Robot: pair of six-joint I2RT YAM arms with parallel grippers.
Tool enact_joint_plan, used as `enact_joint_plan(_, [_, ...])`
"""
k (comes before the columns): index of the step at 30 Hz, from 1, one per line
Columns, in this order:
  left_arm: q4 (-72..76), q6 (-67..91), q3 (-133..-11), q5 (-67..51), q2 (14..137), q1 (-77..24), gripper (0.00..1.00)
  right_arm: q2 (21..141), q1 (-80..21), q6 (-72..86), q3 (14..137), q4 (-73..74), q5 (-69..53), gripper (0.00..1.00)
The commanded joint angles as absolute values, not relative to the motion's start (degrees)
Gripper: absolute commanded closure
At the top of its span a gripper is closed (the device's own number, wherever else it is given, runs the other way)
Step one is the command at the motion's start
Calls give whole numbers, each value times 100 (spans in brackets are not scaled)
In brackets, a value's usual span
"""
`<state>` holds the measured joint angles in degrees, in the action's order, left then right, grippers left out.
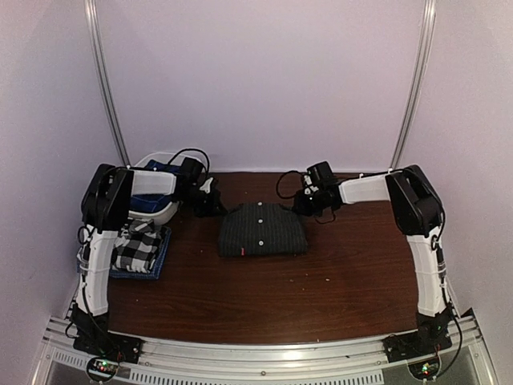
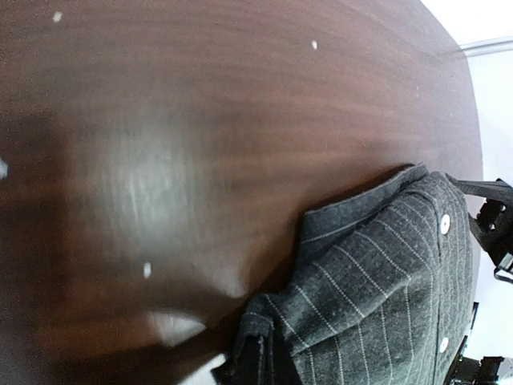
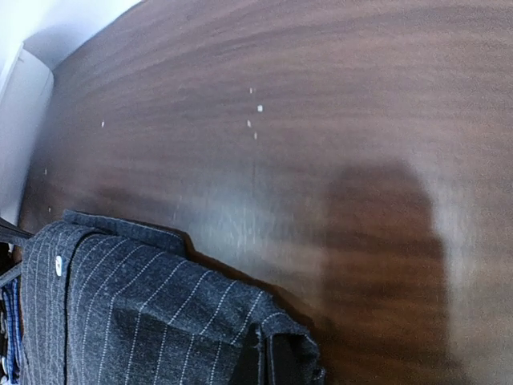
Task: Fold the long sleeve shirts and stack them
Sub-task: Fold the 2/3-rectangle-folded shirt at the center of the board.
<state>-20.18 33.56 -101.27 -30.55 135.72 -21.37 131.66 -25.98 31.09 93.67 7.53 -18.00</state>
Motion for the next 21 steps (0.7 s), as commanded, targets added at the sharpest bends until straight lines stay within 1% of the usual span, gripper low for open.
enact_joint_plan(1, [-1665, 3444, -9124, -2873, 12470, -2197, 100, 12186, -2680, 2905, 8636, 939, -1807, 100])
enact_joint_plan(5, [-1614, 3426, -8631, -2459, 11878, -2182, 100, 11584, -2644, 2849, 8101, 897, -1569, 100])
enact_joint_plan(7, [-1625, 3380, -8630, -2416, 11889, -2136, 100, 11452, -2584, 2877, 7946, 798, -1568, 100])
enact_joint_plan(11, [-1660, 3335, -8848, -2358, 12058, -2054, 100, 11567, -2476, 2857, 8042, 815, -1608, 100])
enact_joint_plan(12, [-1638, 3325, -8899, -2306, 12071, -2049, 100, 11593, -2464, 2852, 8062, 761, -1600, 94])
enact_joint_plan(13, [-1613, 3337, -8948, -2221, 12080, -2040, 91, 11619, -2448, 2841, 8107, 743, -1591, 83])
enact_joint_plan(14, [-1636, 3339, -9023, -2127, 12091, -2039, 79, 11639, -2444, 2796, 8184, 781, -1591, 73])
enact_joint_plan(15, [-1670, 3332, -9094, -2040, 12093, -2039, 62, 11638, -2450, 2765, 8254, 841, -1566, 66])
enact_joint_plan(16, [-1697, 3313, -9168, -1989, 12094, -2039, 22, 11606, -2450, 2753, 8299, 885, -1527, 60])
enact_joint_plan(17, [-1776, 3258, -9240, -1953, 12087, -2039, 5, 11559, -2463, 2740, 8329, 928, -1491, 53])
enact_joint_plan(19, [-1832, 3201, -9273, -1938, 11999, -2039, 2, 11400, -2511, 2689, 8311, 988, -1363, 44])
enact_joint_plan(21, [-1803, 3199, -9084, -1922, 11815, -2046, 2, 11223, -2609, 2643, 8257, 1055, -1198, 43])
